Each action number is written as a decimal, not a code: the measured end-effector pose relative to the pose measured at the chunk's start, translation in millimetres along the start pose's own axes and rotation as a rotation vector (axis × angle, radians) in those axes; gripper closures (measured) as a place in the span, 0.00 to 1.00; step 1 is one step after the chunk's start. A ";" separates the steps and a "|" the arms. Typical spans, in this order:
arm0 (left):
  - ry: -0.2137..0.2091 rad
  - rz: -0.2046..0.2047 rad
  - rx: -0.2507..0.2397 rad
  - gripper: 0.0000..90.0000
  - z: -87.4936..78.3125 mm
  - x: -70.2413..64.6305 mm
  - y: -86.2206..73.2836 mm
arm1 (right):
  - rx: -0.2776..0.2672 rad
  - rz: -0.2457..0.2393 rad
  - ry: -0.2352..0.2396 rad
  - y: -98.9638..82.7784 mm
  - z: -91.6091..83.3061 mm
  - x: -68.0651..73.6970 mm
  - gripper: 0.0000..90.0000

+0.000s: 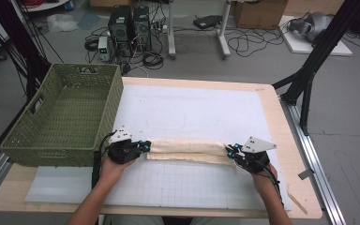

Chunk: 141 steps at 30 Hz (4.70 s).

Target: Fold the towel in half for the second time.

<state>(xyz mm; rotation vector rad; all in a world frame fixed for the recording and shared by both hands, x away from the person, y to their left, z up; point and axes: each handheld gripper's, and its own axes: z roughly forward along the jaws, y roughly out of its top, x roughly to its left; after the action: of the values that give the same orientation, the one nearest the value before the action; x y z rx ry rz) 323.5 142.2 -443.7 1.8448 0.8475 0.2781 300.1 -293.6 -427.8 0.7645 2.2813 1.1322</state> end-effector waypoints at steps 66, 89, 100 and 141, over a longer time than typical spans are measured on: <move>0.022 0.074 0.137 0.81 21.3 -14.3 0.9 | -0.031 0.194 0.012 46.7 28.8 9.7 0.76; -0.006 0.041 0.075 0.69 16.5 -16.7 7.6 | 0.147 0.202 -0.061 -14.5 4.9 7.7 0.80; 0.107 0.214 0.181 0.90 20.8 -24.1 -1.2 | 0.182 0.103 -0.124 -13.4 5.1 14.3 0.77; 0.092 -0.014 -0.183 0.20 -21.4 -7.1 12.8 | -0.051 0.259 -0.298 -20.9 -56.5 -6.9 0.13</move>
<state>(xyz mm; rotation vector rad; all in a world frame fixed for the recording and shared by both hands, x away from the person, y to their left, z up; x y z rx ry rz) 312.1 150.1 -421.7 1.6654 0.8677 0.4209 264.0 -340.1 -413.1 1.1508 1.9396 1.0976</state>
